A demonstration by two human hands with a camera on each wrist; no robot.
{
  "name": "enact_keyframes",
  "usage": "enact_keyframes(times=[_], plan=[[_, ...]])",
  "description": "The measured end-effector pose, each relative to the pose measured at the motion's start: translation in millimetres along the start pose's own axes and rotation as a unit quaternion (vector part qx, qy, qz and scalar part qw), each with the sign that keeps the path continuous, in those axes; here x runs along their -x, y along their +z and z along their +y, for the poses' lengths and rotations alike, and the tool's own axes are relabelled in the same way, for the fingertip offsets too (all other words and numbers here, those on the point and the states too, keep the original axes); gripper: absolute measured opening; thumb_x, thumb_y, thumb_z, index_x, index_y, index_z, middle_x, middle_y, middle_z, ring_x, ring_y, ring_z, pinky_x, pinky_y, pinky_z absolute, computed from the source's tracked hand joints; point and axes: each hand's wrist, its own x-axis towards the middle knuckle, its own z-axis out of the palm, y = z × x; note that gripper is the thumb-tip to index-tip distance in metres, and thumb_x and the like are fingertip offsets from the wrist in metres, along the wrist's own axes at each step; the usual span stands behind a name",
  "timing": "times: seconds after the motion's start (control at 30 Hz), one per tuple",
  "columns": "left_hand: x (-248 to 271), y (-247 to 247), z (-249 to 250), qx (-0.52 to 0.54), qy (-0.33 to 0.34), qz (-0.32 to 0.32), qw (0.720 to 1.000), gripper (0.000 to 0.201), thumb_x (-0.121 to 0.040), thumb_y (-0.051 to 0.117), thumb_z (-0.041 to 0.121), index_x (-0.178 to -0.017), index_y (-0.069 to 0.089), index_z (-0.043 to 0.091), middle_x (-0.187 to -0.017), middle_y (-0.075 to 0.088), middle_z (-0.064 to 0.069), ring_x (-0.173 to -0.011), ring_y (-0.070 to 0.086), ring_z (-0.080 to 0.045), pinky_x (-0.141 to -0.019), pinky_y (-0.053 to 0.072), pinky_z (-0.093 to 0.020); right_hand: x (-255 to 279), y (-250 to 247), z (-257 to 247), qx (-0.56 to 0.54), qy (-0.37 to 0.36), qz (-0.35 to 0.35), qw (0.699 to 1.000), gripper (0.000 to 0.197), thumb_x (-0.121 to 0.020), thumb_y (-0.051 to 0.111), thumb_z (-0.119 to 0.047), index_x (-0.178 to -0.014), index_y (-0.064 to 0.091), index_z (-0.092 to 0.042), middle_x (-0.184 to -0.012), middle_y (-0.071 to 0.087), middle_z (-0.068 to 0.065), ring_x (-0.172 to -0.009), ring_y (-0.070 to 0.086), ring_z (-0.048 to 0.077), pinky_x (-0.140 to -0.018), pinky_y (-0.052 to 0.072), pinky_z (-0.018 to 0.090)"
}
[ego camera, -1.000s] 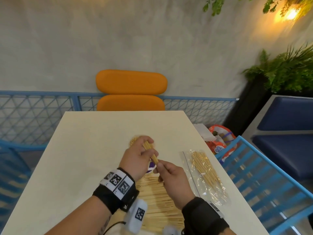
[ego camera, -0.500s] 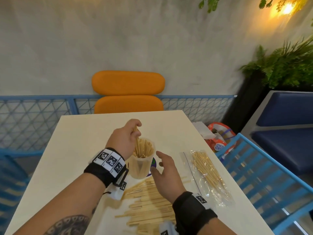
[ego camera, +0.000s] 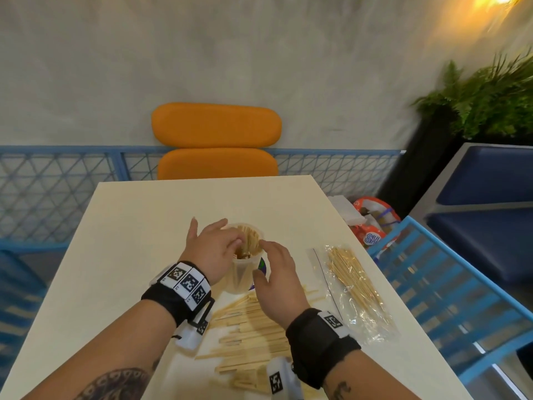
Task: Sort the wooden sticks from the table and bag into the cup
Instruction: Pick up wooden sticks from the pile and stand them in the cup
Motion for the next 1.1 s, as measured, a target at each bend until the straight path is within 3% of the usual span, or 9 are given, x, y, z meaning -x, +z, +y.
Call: enact_keyframes(times=[0.13, 0.23, 0.3, 0.4, 0.57, 0.67, 0.77, 0.9, 1.1], plan=[[1.5, -0.3, -1.8, -0.036, -0.001, -0.032, 0.999, 0.038, -0.107, 0.03, 0.039, -0.128, 0.061, 0.041, -0.153, 0.036, 0.028, -0.152, 0.006, -0.006, -0.121, -0.014, -0.05, -5.7, 4.8, -3.7, 0.081, -0.043, -0.014, 0.996, 0.063, -0.097, 0.047, -0.012, -0.157, 0.026, -0.021, -0.163, 0.017, -0.007, -0.148, 0.009, 0.016, -0.117, 0.015, 0.02], [7.6, 0.9, -5.0, -0.039, 0.023, -0.058, 0.997, 0.045, -0.107, 0.024, 0.04, -0.148, 0.043, 0.04, -0.16, 0.024, 0.025, -0.152, -0.002, -0.003, -0.12, -0.017, -0.05, -7.1, 9.0, -3.2, 0.156, -0.055, -0.045, 0.985, 0.066, -0.097, 0.044, -0.014, -0.158, 0.021, -0.023, -0.165, 0.014, -0.008, -0.151, 0.005, 0.023, -0.119, 0.025, 0.039], [9.1, 1.6, -6.3, -0.066, 0.023, -0.079, 0.994, 0.05, -0.106, 0.017, 0.046, -0.153, 0.032, 0.039, -0.162, 0.016, 0.025, -0.152, -0.01, -0.004, -0.118, -0.021, -0.052, -9.4, 9.0, -2.2, 0.195, -0.061, -0.049, 0.978, 0.067, -0.095, 0.043, -0.013, -0.158, 0.023, -0.025, -0.164, 0.017, -0.01, -0.152, 0.005, 0.025, -0.118, 0.029, 0.043], [8.5, -0.1, -6.0, -0.089, 0.029, -0.083, 0.992, 0.054, -0.104, 0.01, 0.05, -0.152, 0.035, 0.039, -0.162, 0.011, 0.025, -0.151, -0.016, -0.007, -0.117, -0.021, -0.054, -12.4, 5.8, 0.5, 0.18, -0.075, -0.055, 0.979, 0.07, -0.091, 0.04, -0.006, -0.157, 0.027, -0.026, -0.163, 0.022, -0.009, -0.151, 0.008, 0.024, -0.118, 0.029, 0.042], [19.7, -3.2, -14.0, 0.052, 0.018, 0.019, 0.998, 0.06, -0.098, 0.019, 0.054, -0.144, 0.05, 0.031, -0.159, 0.032, 0.015, -0.152, 0.015, -0.012, -0.124, 0.009, -0.046, -2.5, -13.4, 10.1, 0.073, -0.051, 0.011, 0.996, 0.063, -0.094, 0.045, 0.0, -0.152, 0.037, -0.021, -0.16, 0.026, -0.01, -0.146, 0.013, 0.011, -0.114, 0.01, 0.014], [33.2, -1.4, -18.9, 0.169, -0.039, 0.115, 0.978, 0.036, -0.103, 0.044, 0.034, -0.132, 0.062, 0.024, -0.145, 0.052, 0.007, -0.136, 0.044, -0.014, -0.117, 0.031, -0.037, 10.8, -19.1, 24.7, 0.073, -0.005, 0.035, 0.997, 0.05, -0.096, 0.051, -0.007, -0.144, 0.047, -0.02, -0.149, 0.04, -0.007, -0.139, 0.026, 0.013, -0.108, 0.017, 0.013], [53.9, 3.7, -20.4, 0.228, -0.137, 0.168, 0.949, 0.02, -0.1, 0.051, 0.019, -0.113, 0.064, 0.025, -0.122, 0.058, 0.006, -0.098, 0.057, -0.003, -0.097, 0.047, -0.035, 24.4, -21.9, 36.2, 0.134, 0.039, -0.008, 0.99, 0.034, -0.097, 0.054, -0.017, -0.131, 0.059, -0.021, -0.133, 0.053, -0.005, -0.129, 0.039, 0.017, -0.104, 0.034, 0.022], [86.5, 23.9, -21.0, 0.254, -0.223, 0.127, 0.932, 0.016, -0.099, 0.052, 0.018, -0.104, 0.063, 0.028, -0.109, 0.06, 0.006, -0.086, 0.056, -0.007, -0.083, 0.042, -0.03, 44.3, -19.7, 40.7, 0.22, 0.094, -0.14, 0.961, 0.027, -0.094, 0.057, -0.027, -0.116, 0.071, -0.026, -0.118, 0.065, -0.004, -0.118, 0.053, 0.018, -0.1, 0.047, 0.037], [121.9, 63.1, -13.0, 0.297, -0.256, 0.035, 0.919, 0.02, -0.096, 0.055, 0.019, -0.092, 0.063, 0.037, -0.102, 0.065, 0.009, -0.09, 0.064, -0.018, -0.087, 0.051, -0.037, 83.5, -6.8, 35.4, 0.34, 0.034, -0.237, 0.909, 0.039, -0.085, 0.07, -0.045, -0.122, 0.068, -0.032, -0.115, 0.059, -0.004, -0.112, 0.049, 0.018, -0.097, 0.045, 0.037]])
